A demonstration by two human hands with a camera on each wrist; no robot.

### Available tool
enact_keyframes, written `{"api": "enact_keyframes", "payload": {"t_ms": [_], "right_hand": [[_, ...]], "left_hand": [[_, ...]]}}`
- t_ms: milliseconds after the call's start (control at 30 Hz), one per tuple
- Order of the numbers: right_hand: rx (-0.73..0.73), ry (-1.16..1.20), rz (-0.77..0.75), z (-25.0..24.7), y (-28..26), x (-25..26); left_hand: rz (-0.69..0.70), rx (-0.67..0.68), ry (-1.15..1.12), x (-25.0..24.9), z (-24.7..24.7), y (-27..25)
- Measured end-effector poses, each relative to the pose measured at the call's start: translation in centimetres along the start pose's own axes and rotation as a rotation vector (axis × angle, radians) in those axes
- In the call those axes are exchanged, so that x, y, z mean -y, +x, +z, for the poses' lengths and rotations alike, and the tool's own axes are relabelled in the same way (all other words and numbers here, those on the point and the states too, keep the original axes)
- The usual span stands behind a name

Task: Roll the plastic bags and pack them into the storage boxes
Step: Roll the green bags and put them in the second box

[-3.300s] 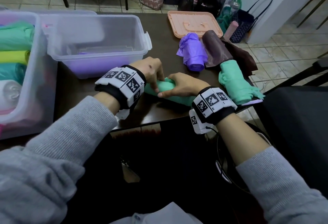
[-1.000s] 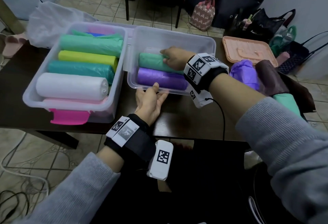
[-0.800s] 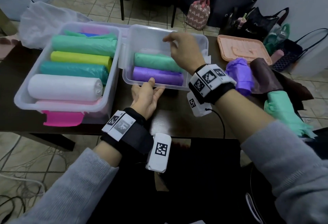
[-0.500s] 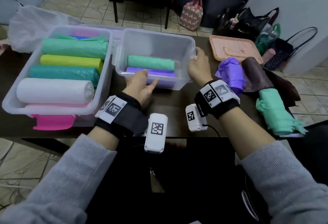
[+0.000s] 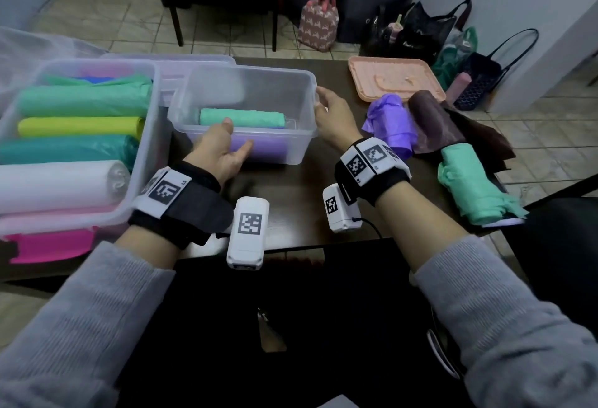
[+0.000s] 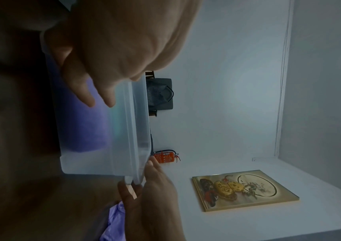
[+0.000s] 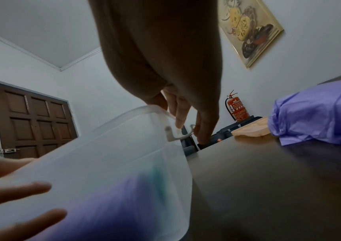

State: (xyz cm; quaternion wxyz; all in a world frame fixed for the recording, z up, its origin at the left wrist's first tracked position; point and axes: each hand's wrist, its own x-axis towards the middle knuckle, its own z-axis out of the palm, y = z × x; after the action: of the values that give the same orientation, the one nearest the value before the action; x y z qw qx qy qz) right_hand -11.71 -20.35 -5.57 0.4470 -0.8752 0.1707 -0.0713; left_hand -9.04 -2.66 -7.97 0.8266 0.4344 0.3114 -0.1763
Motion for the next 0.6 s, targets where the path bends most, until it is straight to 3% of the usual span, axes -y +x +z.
{"api": "enact_keyframes", "payload": {"t_ms": [233, 400, 500, 600], "right_hand": [[0.013, 0.068, -0.029, -0.6, -0.2, -0.8], [-0.223, 0.089, -0.020, -2.4, -1.2, -3.4], [-0.333, -0.039, 0.045, -5.3, -1.6, -5.5], [-0.416, -0.225, 0.189, -8.6, -2.3, -7.8]], "left_hand": [[0.037, -0.002, 0.010, 0.2, 0.6, -2.6], [0.119, 0.043, 0.129, 3.8, 1.5, -6.4], [0.174, 0.212, 0.463, 8.5, 3.0, -7.9], [0.405, 0.410, 1.202, 12.8, 3.9, -7.7]]}}
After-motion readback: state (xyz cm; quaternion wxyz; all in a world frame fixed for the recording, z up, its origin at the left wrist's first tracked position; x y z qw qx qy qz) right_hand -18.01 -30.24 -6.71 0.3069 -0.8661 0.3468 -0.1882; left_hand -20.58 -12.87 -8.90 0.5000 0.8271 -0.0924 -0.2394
